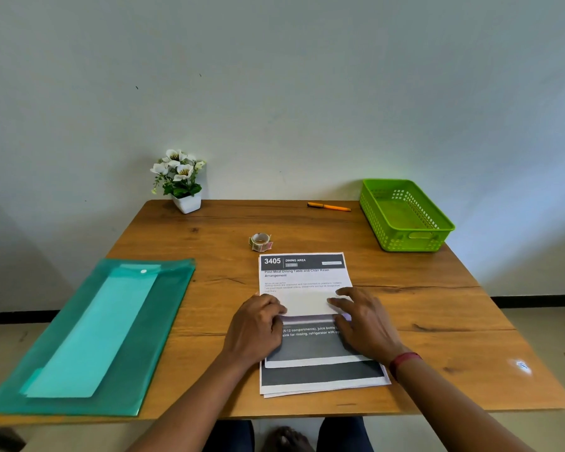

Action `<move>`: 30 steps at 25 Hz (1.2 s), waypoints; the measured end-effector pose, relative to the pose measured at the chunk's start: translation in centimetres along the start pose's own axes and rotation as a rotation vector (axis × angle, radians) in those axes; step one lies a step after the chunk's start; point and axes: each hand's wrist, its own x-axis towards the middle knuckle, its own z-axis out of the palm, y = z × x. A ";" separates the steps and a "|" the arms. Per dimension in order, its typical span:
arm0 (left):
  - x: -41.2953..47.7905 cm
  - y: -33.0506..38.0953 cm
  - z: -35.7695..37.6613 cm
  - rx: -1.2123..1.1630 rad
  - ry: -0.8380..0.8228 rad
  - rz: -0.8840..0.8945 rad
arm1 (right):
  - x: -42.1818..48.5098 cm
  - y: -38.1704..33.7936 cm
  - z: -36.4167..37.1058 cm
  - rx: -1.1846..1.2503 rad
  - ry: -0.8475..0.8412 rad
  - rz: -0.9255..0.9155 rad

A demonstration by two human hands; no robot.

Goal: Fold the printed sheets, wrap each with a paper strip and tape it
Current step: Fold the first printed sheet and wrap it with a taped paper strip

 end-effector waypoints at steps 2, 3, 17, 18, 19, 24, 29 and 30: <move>-0.5 0.0 0.5 0.028 -0.023 -0.029 | -0.7 0.2 0.9 -0.064 -0.070 0.034; -0.5 0.0 0.6 0.042 -0.037 -0.048 | -1.0 0.2 1.2 -0.086 -0.090 0.045; -0.6 0.9 1.2 0.252 -0.419 -0.125 | -1.5 -0.5 2.6 -0.141 -0.236 0.080; -0.4 1.6 1.3 0.322 -0.458 -0.129 | -1.3 -1.0 2.6 -0.134 -0.236 0.076; -0.1 2.3 1.4 0.385 -0.480 -0.137 | -1.1 -1.6 2.7 -0.125 -0.238 0.064; 0.3 4.1 2.1 0.444 -0.506 -0.101 | -0.1 -4.1 3.7 -0.042 -0.297 -0.004; -0.5 2.7 2.5 0.343 -0.485 -0.126 | -0.4 -3.7 4.1 -0.051 -0.345 0.007; -0.6 2.7 2.6 0.345 -0.485 -0.149 | -0.5 -3.5 4.1 -0.055 -0.348 0.014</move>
